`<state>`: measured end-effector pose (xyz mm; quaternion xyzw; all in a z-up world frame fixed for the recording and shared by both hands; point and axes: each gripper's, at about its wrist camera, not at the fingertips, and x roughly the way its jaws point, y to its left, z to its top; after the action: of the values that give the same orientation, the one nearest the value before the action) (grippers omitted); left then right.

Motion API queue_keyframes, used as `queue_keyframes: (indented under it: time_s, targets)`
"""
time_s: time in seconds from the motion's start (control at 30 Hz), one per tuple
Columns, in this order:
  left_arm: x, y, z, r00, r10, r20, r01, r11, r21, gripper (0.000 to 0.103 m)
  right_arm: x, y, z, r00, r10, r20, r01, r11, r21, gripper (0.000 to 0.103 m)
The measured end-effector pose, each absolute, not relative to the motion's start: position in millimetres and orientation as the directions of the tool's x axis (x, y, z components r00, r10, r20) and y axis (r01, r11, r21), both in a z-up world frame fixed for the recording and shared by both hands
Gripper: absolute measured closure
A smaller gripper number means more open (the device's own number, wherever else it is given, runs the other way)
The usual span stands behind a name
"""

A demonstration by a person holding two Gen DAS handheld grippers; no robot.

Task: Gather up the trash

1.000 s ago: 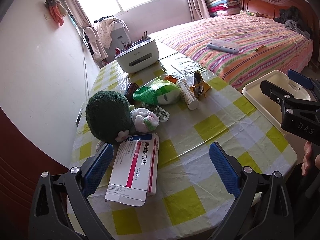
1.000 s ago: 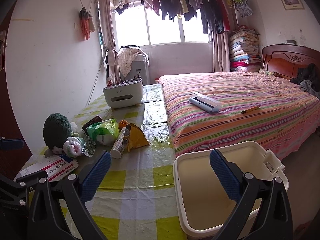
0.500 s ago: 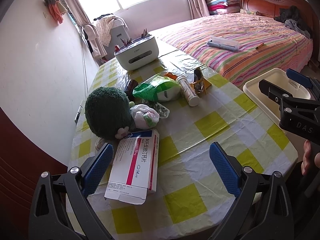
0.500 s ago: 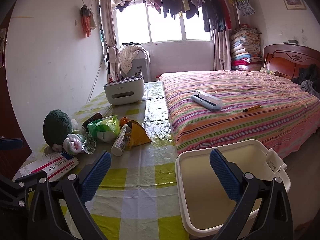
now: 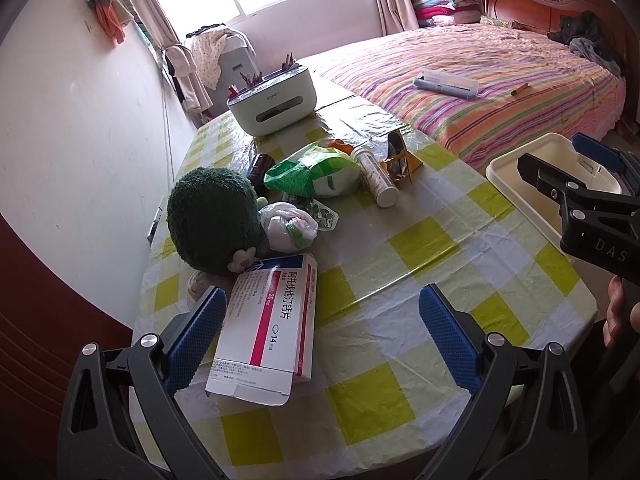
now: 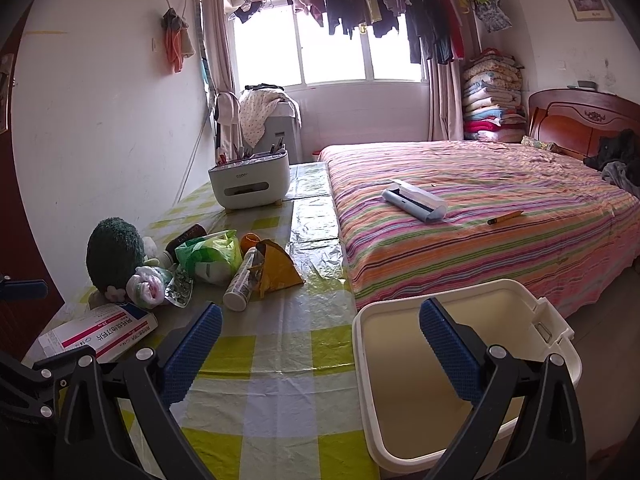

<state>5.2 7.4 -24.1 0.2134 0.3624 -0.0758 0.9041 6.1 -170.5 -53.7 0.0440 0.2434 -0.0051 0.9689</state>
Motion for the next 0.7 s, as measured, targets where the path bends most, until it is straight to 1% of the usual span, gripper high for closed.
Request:
queue_keyframes:
  time_s: [0.7]
  targets:
    - [7.0,11.4,-28.9,0.712,0.020,-0.702,0.292,0.901,0.322,0.007,8.0,-166.8,-55.3,0.877,0.017,-0.480,0.024,0.997,0.080,0.006]
